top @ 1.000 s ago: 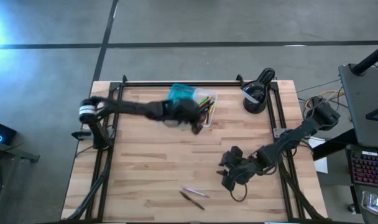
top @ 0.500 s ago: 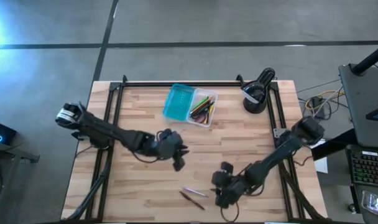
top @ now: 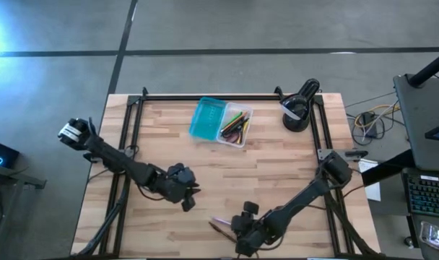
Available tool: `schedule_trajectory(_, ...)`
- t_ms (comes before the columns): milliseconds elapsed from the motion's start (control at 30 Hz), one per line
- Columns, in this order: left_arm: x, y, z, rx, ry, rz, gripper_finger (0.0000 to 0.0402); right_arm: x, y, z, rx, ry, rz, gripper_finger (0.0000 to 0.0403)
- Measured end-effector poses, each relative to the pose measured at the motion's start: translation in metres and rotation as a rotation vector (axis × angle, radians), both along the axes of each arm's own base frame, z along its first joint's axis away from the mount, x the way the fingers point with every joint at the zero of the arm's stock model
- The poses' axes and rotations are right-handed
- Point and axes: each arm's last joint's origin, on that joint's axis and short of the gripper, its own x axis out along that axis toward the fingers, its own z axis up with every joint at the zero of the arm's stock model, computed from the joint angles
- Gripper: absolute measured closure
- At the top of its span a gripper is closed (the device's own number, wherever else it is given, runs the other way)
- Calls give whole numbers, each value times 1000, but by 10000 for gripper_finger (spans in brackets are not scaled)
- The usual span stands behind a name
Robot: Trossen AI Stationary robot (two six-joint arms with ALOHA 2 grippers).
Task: Pick & place school supplies into a supply box
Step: Put the violet pen into the blue supply box
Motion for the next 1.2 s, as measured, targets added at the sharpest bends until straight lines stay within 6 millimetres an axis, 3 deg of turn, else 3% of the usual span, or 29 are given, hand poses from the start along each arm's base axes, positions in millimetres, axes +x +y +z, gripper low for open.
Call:
schedule_trajectory(267,-10,-4,-10,27,27,-29,323,15,-12,-17,57,67,-135,240)
schedule_trajectory(567,-14,-6,-15,56,45,-63,323,21,-30,-28,-22,150,-80,371)
schedule_trajectory(700,-15,-6,-15,62,55,-68,323,26,-44,-31,4,189,-157,382)
schedule_trajectory(867,-16,-8,-15,58,53,-74,323,32,-67,-13,12,87,-423,382)
schedule_trajectory(967,-17,-10,-15,54,52,-75,323,32,-92,3,-68,-43,-655,383)
schedule_trajectory(1100,-18,-11,-15,57,40,-50,323,27,-127,45,-66,-251,-961,384)
schedule_trajectory(1200,-17,-11,-15,47,37,-39,323,23,-158,51,-95,-286,-1069,384)
